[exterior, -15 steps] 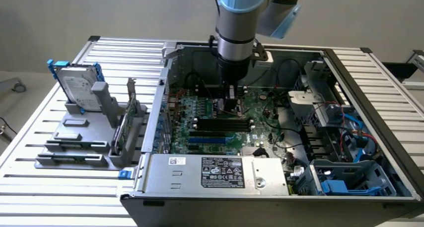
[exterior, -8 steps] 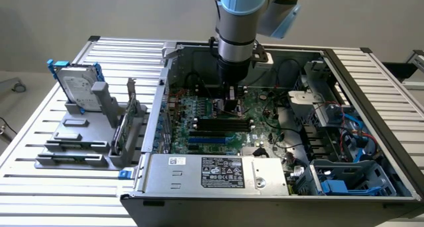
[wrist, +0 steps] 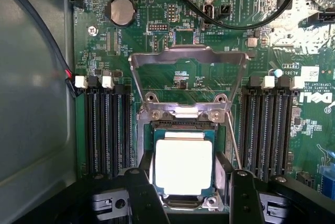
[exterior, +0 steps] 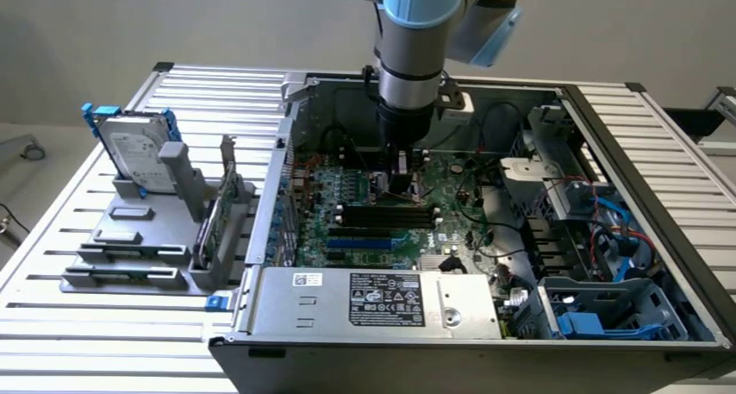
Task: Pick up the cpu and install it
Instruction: 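Place the cpu into insertion slot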
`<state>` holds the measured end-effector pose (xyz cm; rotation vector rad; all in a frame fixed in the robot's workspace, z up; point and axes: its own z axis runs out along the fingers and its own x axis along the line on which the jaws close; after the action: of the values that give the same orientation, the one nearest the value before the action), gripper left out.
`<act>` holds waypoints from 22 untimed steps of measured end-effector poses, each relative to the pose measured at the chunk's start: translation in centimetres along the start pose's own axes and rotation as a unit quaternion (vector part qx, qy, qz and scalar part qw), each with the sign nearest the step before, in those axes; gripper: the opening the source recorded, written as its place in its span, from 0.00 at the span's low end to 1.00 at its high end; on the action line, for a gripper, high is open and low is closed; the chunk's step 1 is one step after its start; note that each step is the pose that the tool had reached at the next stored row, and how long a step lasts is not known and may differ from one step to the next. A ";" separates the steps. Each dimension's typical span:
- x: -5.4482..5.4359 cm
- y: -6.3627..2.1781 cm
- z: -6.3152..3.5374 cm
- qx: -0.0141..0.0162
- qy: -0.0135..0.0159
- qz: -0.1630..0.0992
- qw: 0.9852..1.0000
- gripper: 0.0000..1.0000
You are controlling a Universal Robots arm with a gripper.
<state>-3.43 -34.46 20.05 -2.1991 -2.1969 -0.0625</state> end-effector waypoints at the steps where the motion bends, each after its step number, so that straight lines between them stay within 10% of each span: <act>1: 0.0 0.00 0.04 0.000 0.000 0.000 1.000 0.55; 22: 0.4 0.07 0.34 0.000 -0.002 0.002 1.000 0.55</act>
<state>-3.35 -34.07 19.73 -2.2050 -2.1957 -0.0577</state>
